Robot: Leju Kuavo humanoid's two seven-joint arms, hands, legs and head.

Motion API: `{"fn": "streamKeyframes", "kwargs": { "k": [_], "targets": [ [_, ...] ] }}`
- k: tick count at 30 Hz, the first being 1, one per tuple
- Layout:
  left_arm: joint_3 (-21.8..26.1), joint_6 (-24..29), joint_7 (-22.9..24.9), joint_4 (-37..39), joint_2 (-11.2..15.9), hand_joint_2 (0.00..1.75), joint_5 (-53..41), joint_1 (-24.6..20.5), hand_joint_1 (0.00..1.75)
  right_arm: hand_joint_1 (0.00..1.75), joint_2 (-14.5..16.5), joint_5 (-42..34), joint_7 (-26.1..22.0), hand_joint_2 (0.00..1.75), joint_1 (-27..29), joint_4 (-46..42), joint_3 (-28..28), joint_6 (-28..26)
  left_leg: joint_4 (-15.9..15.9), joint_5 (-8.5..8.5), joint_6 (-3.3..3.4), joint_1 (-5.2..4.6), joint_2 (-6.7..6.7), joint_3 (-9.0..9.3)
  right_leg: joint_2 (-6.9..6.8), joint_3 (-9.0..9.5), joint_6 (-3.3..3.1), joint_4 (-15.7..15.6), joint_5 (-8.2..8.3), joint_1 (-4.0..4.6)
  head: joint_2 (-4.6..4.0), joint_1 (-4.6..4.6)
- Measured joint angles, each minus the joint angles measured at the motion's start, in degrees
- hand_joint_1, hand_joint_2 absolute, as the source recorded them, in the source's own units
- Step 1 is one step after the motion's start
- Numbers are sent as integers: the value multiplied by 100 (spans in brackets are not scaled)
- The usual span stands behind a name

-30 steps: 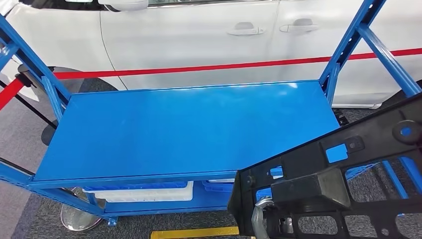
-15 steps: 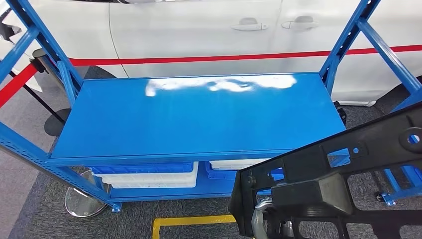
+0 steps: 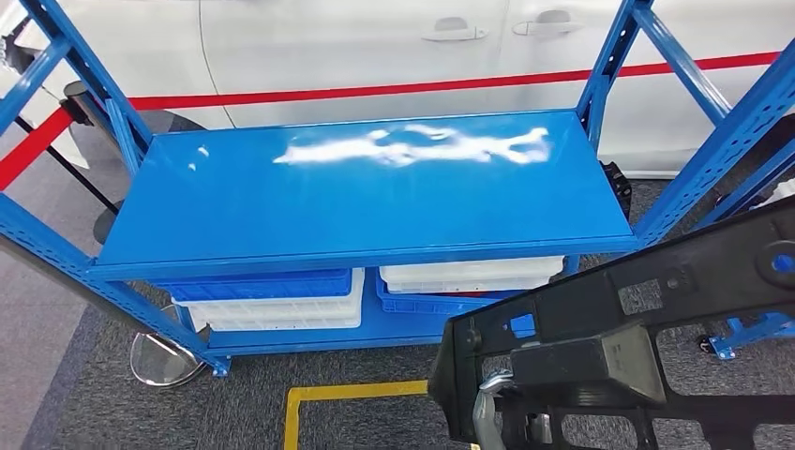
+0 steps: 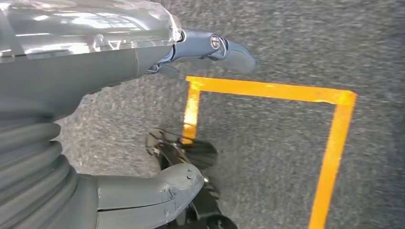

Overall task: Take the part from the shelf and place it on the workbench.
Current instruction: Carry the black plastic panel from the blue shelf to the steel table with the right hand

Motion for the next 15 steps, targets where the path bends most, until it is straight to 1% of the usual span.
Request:
{"fn": "streamKeyframes", "kwargs": {
  "k": [1, 2, 3, 4, 5, 6, 7, 8, 9, 10, 11, 12, 13, 14, 15],
  "targets": [
    [1, -11, 0, -5, 4, 175, -3, -2, 0, 175, 0, 0, 4, 175, 1, -1, 2, -16, -326, 161, 44, -18, -1, 279, -1, -71, 2, 22, 47, 13, 0, 0],
    [1, -21, 0, -14, 11, 175, -8, -7, 0, 175, 0, 0, 4, 175, 3, -5, 6, -31, -768, 215, 99, -42, 0, 598, -2, -127, 14, 43, 90, 30, 0, 0],
    [1, -29, 0, -25, 20, 175, -15, -16, 0, 175, -1, 0, 5, 175, 4, -14, 10, -44, -1186, 204, 139, -65, 1, 877, -8, -163, 34, 56, 134, 38, 0, 3],
    [2, -34, -2, -34, 27, 175, -21, -23, 0, 175, -3, 0, 4, 175, 5, -24, 15, -52, -1475, 151, 173, -90, 1, 1046, -17, -179, 61, 58, 178, 35, 0, 5],
    [5, -37, -3, -43, 34, 175, -27, -27, 0, 175, -4, 0, 4, 175, 5, -34, 21, -55, -1643, 110, 196, -112, 2, 1120, -26, -188, 97, 51, 227, 26, 0, -1],
    [10, -39, -4, -46, 36, 175, -35, -25, 0, 175, -6, 0, 5, 175, 6, -42, 27, -60, -1697, 147, 214, -123, 2, 1114, -34, -189, 136, 33, 282, 12, 0, -5],
    [20, -40, -5, -48, 36, 175, -43, -21, 0, 175, -10, -1, 6, 175, 10, -45, 33, -69, -1728, 217, 242, -121, 15, 1081, -27, -205, 174, 32, 292, 1, 0, -13],
    [32, -44, -4, -50, 36, 175, -51, -17, 0, 175, -13, -1, 9, 175, 15, -49, 39, -82, -1765, 297, 279, -109, 25, 1041, -11, -235, 210, 75, 212, -2, -1, -13],
    [44, -49, -4, -50, 35, 175, -59, -15, 0, 175, -19, -2, 13, 175, 19, -52, 43, -98, -1802, 385, 309, -92, 37, 984, 8, -288, 245, 208, 22, -4, -1, -2],
    [55, -54, -3, -50, 33, 175, -63, -15, 0, 175, -28, -3, 17, 175, 23, -56, 45, -115, -1817, 463, 329, -79, 49, 909, 26, -365, 273, 456, -264, -15, -1, 5],
    [65, -57, -3, -50, 33, 175, -66, -14, 0, 175, -38, -6, 23, 175, 25, -60, 46, -134, -1811, 527, 345, -78, 49, 817, 34, -446, 300, 783, -558, -27, -1, 16],
    [74, -58, 0, -50, 34, 175, -67, -13, 0, 175, -49, -11, 31, 175, 25, -61, 47, -151, -1789, 586, 342, -78, 55, 721, 36, -516, 325, 1136, -768, -42, 0, 20],
    [84, -58, 5, -50, 34, 175, -67, -16, 0, 175, -61, -24, 42, 175, 26, -61, 47, -165, -1757, 641, 334, -77, 59, 623, 36, -541, 347, 1413, -833, -59, 0, 20],
    [94, -58, 13, -50, 34, 175, -64, -21, 0, 175, -71, -38, 54, 175, 24, -61, 48, -173, -1716, 691, 321, -74, 62, 521, 35, -494, 364, 1540, -754, -75, 0, 20],
    [104, -58, 23, -50, 35, 175, -60, -30, 0, 175, -79, -53, 66, 175, 20, -61, 51, -176, -1666, 737, 301, -68, 62, 417, 35, -350, 377, 1475, -588, -93, 0, 20]
  ]
}}
